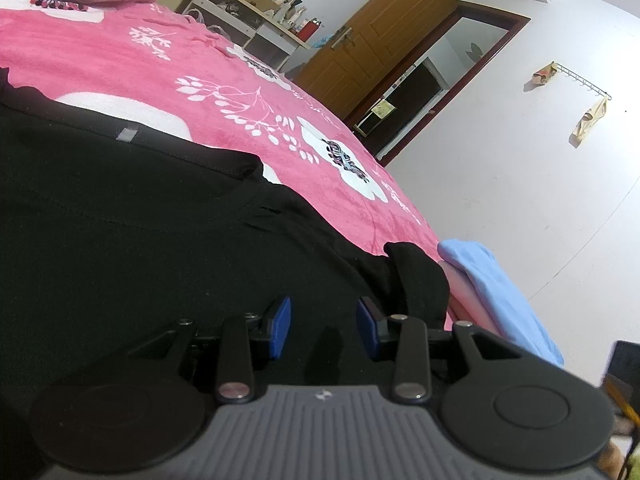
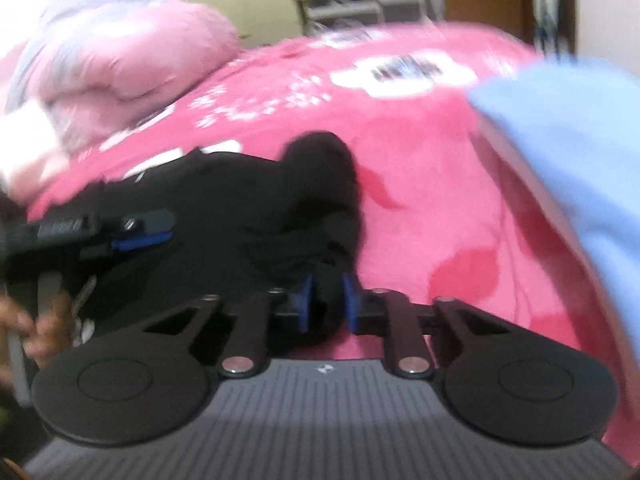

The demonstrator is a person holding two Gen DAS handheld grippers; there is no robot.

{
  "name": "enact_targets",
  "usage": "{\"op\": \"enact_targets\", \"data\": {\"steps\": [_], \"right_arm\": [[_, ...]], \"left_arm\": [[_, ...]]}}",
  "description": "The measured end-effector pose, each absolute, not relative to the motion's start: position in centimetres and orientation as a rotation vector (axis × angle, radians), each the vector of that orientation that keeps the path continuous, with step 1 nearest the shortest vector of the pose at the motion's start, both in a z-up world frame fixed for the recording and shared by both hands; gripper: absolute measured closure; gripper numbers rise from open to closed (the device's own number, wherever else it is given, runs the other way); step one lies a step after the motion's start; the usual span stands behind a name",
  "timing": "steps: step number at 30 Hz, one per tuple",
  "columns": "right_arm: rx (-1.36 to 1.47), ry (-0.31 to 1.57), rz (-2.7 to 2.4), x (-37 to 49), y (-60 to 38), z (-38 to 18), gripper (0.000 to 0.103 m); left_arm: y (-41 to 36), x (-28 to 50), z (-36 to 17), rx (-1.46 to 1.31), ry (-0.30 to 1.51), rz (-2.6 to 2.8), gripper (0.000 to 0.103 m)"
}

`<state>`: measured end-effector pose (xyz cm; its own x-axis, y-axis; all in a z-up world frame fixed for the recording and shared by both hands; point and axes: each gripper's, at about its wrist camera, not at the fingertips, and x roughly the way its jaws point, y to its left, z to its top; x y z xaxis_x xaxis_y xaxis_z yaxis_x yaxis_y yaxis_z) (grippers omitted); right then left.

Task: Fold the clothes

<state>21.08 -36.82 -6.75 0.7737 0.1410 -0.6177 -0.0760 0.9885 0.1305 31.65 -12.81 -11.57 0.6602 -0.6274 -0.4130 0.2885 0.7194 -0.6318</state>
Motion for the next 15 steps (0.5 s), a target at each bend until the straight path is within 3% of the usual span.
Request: {"op": "enact_targets", "data": {"steps": [9,15], "right_arm": [[-0.469,0.580,0.181,18.8,-28.0,-7.7,0.088],[-0.495,0.555,0.170,18.1,-27.6,-7.4,0.081]], "left_arm": [[-12.8,31.7,-11.6,-0.564,0.664,-0.551,0.065],[-12.8,31.7,-11.6,-0.564,0.664,-0.552,0.065]]}}
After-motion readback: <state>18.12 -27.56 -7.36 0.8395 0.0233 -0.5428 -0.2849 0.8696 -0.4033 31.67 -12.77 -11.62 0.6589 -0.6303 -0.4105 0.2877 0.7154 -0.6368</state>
